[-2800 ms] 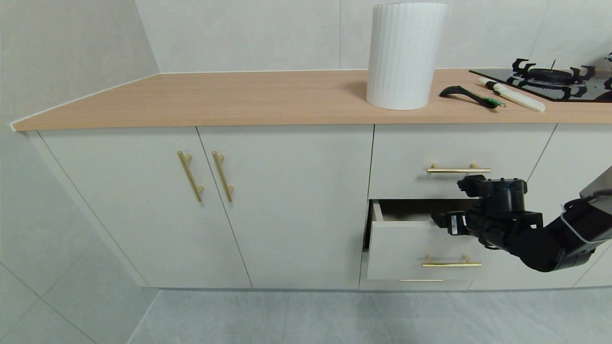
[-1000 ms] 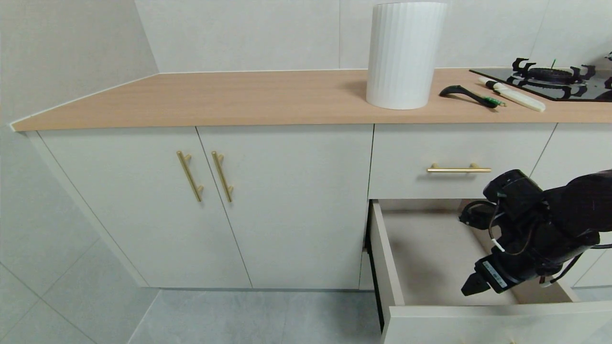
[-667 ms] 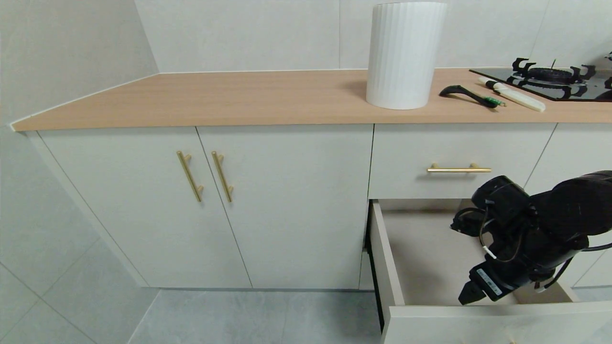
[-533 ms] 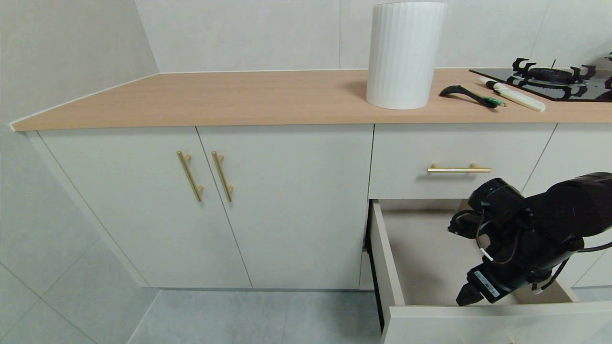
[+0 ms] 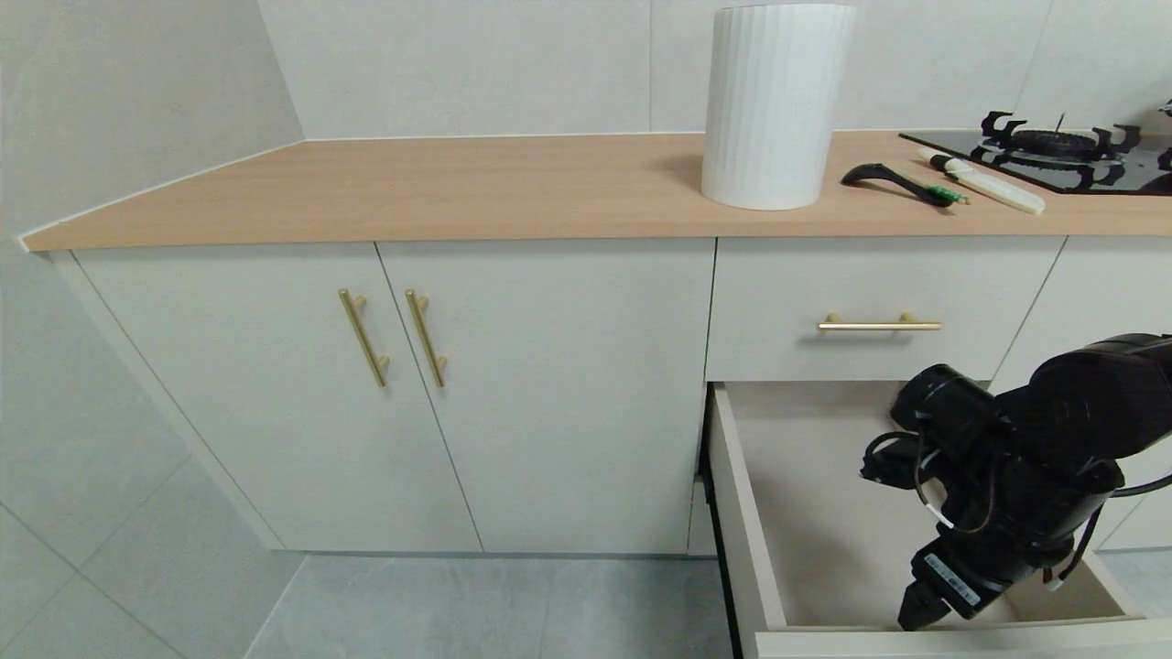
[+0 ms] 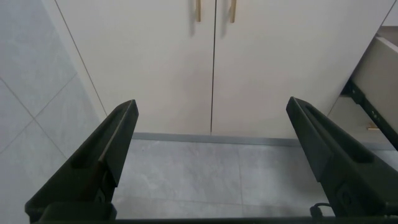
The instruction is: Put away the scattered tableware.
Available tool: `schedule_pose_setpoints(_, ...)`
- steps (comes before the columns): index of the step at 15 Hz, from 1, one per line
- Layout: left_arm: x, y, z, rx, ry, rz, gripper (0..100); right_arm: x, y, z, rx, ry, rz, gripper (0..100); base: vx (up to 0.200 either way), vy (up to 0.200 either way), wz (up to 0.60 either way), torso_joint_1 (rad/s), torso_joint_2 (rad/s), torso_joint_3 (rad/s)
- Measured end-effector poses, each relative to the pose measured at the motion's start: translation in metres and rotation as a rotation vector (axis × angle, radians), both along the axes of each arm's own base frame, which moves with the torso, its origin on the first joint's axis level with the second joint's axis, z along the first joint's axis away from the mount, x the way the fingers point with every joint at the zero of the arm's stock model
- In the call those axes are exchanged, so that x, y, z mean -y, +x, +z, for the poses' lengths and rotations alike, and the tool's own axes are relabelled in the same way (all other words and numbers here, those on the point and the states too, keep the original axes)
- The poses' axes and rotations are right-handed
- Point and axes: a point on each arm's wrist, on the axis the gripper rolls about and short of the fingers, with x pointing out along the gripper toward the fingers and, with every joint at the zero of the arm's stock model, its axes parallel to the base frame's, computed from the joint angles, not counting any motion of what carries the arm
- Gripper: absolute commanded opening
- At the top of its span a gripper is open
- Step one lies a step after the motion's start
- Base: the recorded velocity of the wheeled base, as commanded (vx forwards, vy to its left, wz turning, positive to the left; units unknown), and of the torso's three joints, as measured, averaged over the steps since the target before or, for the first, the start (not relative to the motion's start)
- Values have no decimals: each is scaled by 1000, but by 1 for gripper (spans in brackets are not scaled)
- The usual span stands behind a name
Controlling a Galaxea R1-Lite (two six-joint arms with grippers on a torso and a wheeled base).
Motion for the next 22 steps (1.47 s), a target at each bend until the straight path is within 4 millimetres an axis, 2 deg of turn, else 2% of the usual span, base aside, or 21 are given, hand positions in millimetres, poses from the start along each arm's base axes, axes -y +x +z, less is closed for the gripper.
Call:
schedule_pose_setpoints(6,0,0,0,0,0,0,100,-6,-18,-6,-152,-105,65,100,0,0,0,0,0,0)
schedule_pose_setpoints(12,0,0,0,0,0,0,100,-12,-15,-1,-127,-97,73,100,0,0,0,0,0,0)
schedule_pose_setpoints(14,0,0,0,0,0,0,100,-13,-11,11,-62,-57,-4,100,0,0,0,0,0,0)
schedule_pose_setpoints(17,0,0,0,0,0,0,100,-10,2,42,89,51,-174,100,0,0,0,0,0,0)
schedule_pose_setpoints(20,0,0,0,0,0,0,100,13,18,72,278,158,-287,100,0,0,0,0,0,0)
schedule_pose_setpoints(22,0,0,0,0,0,0,100,24,20,85,370,193,-324,100,0,0,0,0,0,0)
